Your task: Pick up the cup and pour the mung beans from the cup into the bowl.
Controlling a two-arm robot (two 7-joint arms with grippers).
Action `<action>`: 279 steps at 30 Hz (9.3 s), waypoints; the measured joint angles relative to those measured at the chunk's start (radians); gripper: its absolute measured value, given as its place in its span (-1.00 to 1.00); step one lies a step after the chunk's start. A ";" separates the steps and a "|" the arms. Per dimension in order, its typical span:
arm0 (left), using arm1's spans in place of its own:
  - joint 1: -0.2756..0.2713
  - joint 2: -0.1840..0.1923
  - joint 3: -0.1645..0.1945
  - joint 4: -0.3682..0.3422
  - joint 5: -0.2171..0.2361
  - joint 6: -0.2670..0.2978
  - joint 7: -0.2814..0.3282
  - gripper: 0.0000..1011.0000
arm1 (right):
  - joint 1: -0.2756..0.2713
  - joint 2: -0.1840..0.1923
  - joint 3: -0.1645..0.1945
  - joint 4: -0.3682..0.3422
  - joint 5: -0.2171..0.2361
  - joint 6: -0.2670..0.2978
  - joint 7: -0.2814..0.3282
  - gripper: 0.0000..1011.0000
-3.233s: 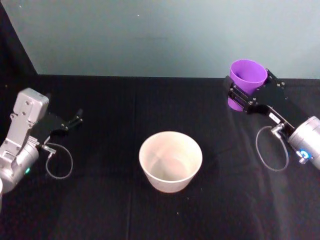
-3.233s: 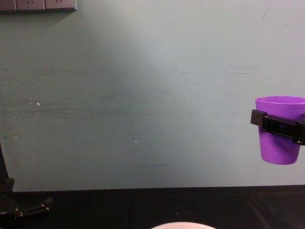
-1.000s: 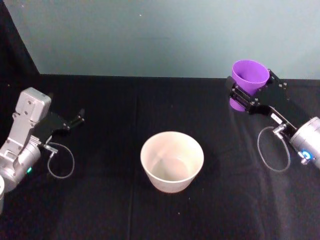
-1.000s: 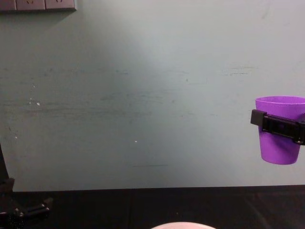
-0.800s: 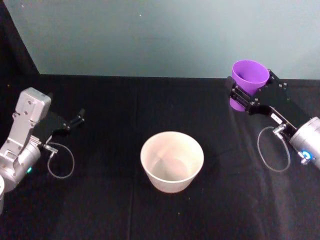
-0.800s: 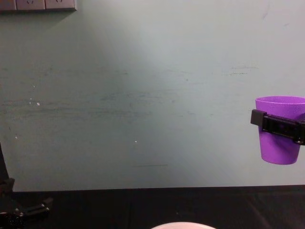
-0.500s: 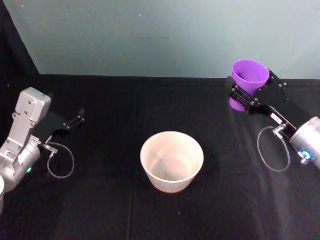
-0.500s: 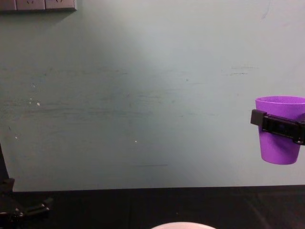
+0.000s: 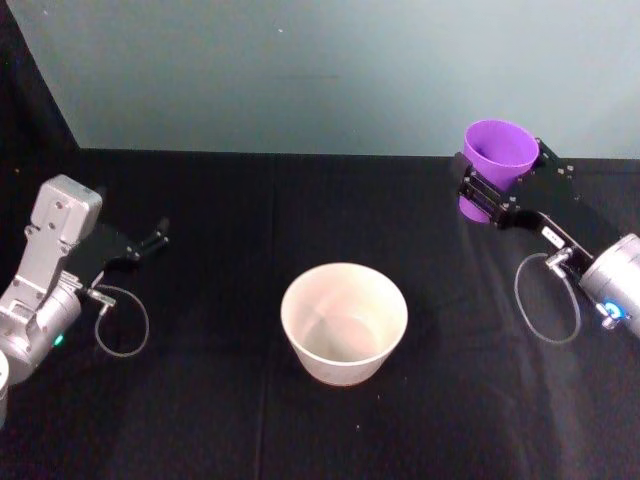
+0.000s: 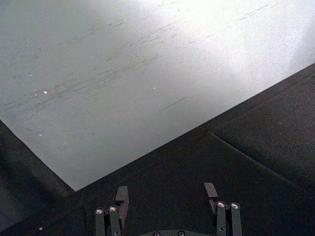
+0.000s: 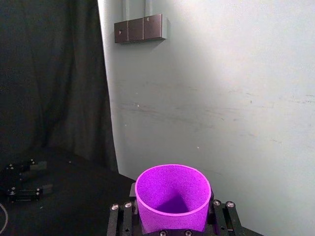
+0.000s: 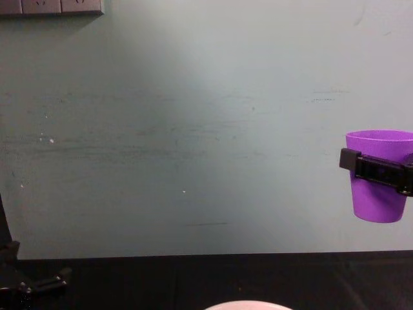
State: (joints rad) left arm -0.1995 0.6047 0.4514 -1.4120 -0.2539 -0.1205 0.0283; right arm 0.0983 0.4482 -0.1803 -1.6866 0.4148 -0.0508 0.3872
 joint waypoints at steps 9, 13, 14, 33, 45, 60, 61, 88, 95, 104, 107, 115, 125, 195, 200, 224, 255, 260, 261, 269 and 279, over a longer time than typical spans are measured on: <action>0.000 0.000 0.000 0.000 0.000 0.000 0.000 0.98 | 0.000 0.000 0.000 0.000 0.000 0.000 0.000 0.47; 0.000 0.000 0.000 0.000 0.000 0.000 0.000 0.98 | 0.000 0.000 0.000 0.000 0.000 0.000 0.000 0.47; 0.000 0.000 0.000 0.000 0.000 0.000 0.000 0.98 | 0.000 0.000 0.000 0.000 0.000 0.000 0.000 0.47; 0.000 0.000 0.000 0.000 0.000 0.000 0.000 0.98 | 0.000 0.000 0.000 0.000 0.000 0.000 0.000 0.47; 0.000 0.000 0.000 0.000 0.000 0.000 0.000 0.98 | 0.000 0.000 0.000 0.000 0.000 0.000 0.000 0.47; 0.000 0.000 0.000 0.000 0.000 0.000 0.000 0.98 | 0.000 0.000 0.000 0.000 0.000 0.000 0.000 0.47; 0.000 0.000 0.000 0.000 0.000 0.000 0.000 0.98 | 0.000 0.000 0.000 0.000 0.000 0.000 0.000 0.47; 0.000 0.000 0.000 0.000 0.000 0.000 0.000 0.98 | 0.003 -0.001 -0.002 0.004 -0.002 -0.005 0.000 0.47; 0.000 0.000 0.000 0.000 0.000 0.000 0.000 0.98 | 0.031 -0.012 -0.025 0.042 -0.023 -0.046 0.011 0.47; 0.000 0.000 0.000 0.000 0.000 0.000 0.000 0.98 | 0.065 -0.024 -0.068 0.117 -0.087 -0.133 0.039 0.47; 0.000 0.000 0.000 0.000 0.000 0.000 0.000 0.98 | 0.071 -0.023 -0.087 0.146 -0.140 -0.175 0.039 0.47; 0.000 0.000 0.000 0.000 0.000 0.000 0.000 0.98 | 0.081 -0.013 -0.124 0.201 -0.291 -0.262 0.032 0.47; 0.000 0.000 0.000 0.000 0.000 0.000 0.000 0.98 | 0.071 0.029 -0.163 0.179 -0.509 -0.367 -0.005 0.47; 0.000 0.000 0.000 0.000 0.000 0.000 0.000 0.98 | 0.180 0.142 -0.407 0.174 -1.317 -0.245 -0.418 0.47; 0.000 0.000 0.000 0.000 0.000 0.000 0.000 0.98 | 0.186 0.146 -0.422 0.172 -1.335 -0.237 -0.430 0.47; 0.000 0.000 0.000 0.000 0.000 0.000 0.000 0.98 | 0.196 0.174 -0.476 0.161 -1.411 -0.211 -0.493 0.47; 0.000 0.000 0.000 0.000 0.000 0.000 0.000 0.98 | 0.212 0.206 -0.496 0.142 -1.446 -0.196 -0.501 0.46; 0.000 0.000 0.000 0.000 0.000 0.000 0.000 0.98 | 0.213 0.213 -0.499 0.137 -1.453 -0.196 -0.502 0.47; 0.000 0.000 0.000 0.000 0.000 0.000 0.000 0.98 | 0.213 0.217 -0.500 0.134 -1.457 -0.196 -0.502 0.46; 0.000 0.000 0.000 0.000 0.000 0.000 0.000 0.98 | 0.210 0.235 -0.509 0.111 -1.469 -0.197 -0.500 0.47; 0.000 0.000 0.000 0.000 0.000 0.000 0.000 0.98 | 0.204 0.259 -0.510 0.078 -1.477 -0.195 -0.486 0.47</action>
State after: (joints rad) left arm -0.1995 0.6047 0.4514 -1.4120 -0.2539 -0.1205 0.0283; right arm 0.3024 0.7070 -0.6907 -1.6083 -1.0623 -0.2456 -0.0992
